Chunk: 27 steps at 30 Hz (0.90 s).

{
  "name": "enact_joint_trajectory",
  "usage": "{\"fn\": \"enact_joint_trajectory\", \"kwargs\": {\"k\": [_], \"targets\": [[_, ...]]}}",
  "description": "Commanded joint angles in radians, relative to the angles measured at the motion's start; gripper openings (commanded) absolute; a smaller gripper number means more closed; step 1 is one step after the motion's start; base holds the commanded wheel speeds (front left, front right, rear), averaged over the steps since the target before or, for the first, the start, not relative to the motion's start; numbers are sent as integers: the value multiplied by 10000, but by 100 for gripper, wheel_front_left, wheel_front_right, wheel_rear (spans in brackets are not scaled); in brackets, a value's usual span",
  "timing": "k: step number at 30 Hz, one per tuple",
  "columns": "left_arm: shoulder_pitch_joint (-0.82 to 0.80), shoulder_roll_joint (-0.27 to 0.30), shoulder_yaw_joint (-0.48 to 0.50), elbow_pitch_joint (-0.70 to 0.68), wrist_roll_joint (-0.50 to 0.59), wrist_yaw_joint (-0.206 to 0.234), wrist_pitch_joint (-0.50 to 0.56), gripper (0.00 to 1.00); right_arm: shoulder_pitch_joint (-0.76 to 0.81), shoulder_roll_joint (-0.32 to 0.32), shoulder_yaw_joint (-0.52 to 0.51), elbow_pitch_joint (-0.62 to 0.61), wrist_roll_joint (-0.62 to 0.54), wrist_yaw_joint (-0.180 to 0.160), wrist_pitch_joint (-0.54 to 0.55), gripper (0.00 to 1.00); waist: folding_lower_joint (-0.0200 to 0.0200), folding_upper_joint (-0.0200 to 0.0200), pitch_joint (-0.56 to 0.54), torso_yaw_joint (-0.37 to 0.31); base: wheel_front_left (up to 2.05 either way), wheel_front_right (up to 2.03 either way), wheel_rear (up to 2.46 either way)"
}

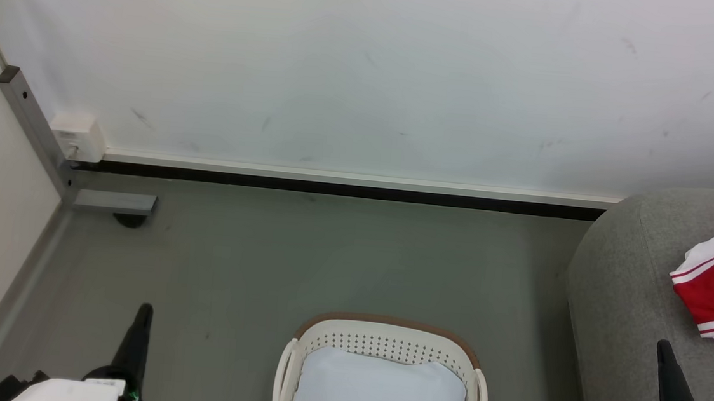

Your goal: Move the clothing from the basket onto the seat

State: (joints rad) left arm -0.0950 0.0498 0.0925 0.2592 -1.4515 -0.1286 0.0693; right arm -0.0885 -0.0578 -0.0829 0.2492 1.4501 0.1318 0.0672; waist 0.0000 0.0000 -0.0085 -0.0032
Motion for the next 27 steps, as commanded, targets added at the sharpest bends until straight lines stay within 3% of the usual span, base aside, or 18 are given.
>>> {"fn": "enact_joint_trajectory", "kwargs": {"k": [1, 27], "targets": [[-138, 34, 74, -69, -208, -32, 71, 0, -168, 11, -77, -86, 259, -16, 57, 0, 0, 0, 7, 2, 0, 0, 0], [-178, 14, 241, -162, -1670, -37, 489, 0, -256, 67, -328, -70, 1646, -21, 484, 0, 0, 0, 116, 32, 0, 0, 0]]}}
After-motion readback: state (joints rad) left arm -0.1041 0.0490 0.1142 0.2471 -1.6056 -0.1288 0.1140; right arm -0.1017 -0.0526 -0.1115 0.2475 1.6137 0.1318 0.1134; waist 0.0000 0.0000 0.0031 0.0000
